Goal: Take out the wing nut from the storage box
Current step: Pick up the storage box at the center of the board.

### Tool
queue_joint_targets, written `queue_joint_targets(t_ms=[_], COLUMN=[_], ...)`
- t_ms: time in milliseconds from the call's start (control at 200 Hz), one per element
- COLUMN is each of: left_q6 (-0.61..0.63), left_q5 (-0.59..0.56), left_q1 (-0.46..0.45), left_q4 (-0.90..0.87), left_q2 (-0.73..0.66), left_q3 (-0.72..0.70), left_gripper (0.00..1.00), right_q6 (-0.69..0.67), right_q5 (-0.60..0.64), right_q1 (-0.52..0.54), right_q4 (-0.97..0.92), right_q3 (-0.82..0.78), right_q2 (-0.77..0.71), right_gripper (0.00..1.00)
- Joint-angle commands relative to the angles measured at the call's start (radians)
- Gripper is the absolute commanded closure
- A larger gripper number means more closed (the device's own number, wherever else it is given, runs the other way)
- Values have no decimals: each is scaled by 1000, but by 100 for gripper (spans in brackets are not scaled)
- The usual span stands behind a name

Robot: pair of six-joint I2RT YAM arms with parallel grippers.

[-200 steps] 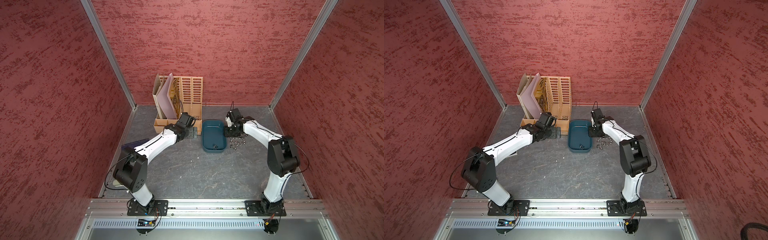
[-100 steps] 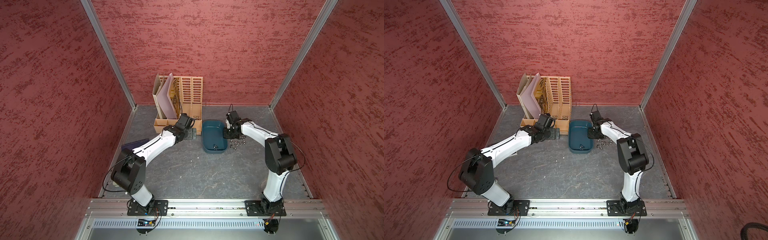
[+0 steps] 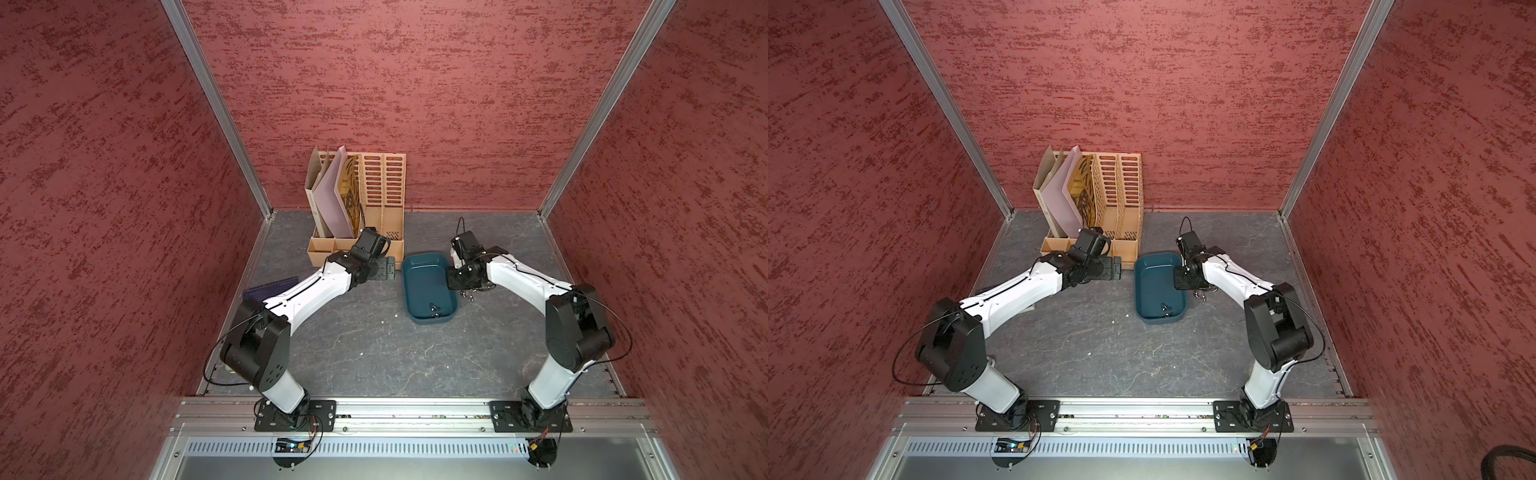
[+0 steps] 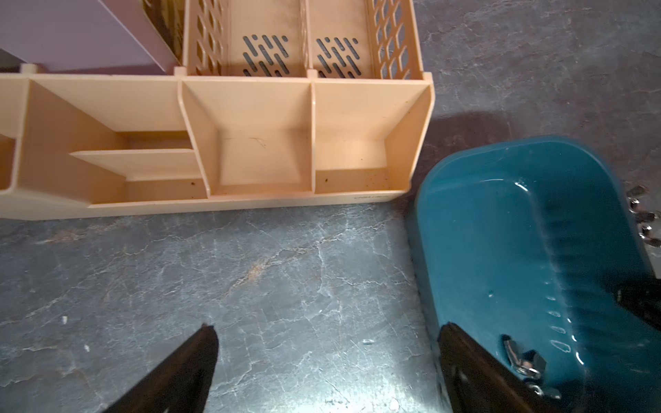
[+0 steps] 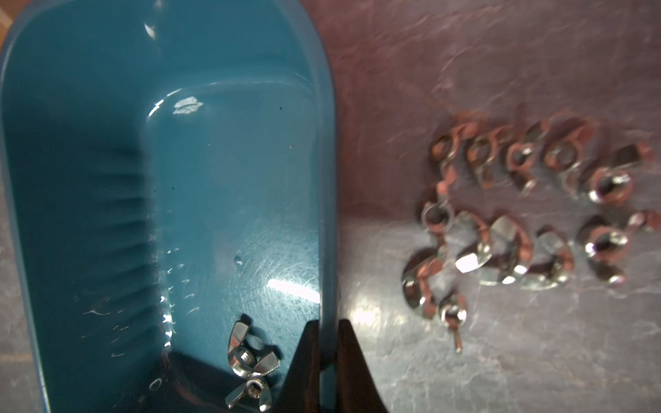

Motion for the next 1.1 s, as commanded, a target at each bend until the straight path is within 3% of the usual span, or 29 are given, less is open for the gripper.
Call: queue_joint_targets(t_ms=[0,256,666,932,1097], left_q6=[1,15,256,337,326], left_q5=[71,61,164,276,258], left_q1=[-15,-30,19,25,31], left_q4=[-3,-30,-101,-113,-127], left_q2=[1,-2,-7,67,112], left_q3=[-9,-28,-10,41,58], left_gripper=[0,0,0,0,0], right_q6=[-35,-192,-586,-676,-697], right_q5=[11,-63,-158,-175,-188], right_q1=[28,41,71,108,118], right_q4=[-33,2,-134,-135,-124], right_q3=[-31,-59,145,211,245], right_q2=[-38,-11,126,193,221], right_gripper=[99,99,98,97,97])
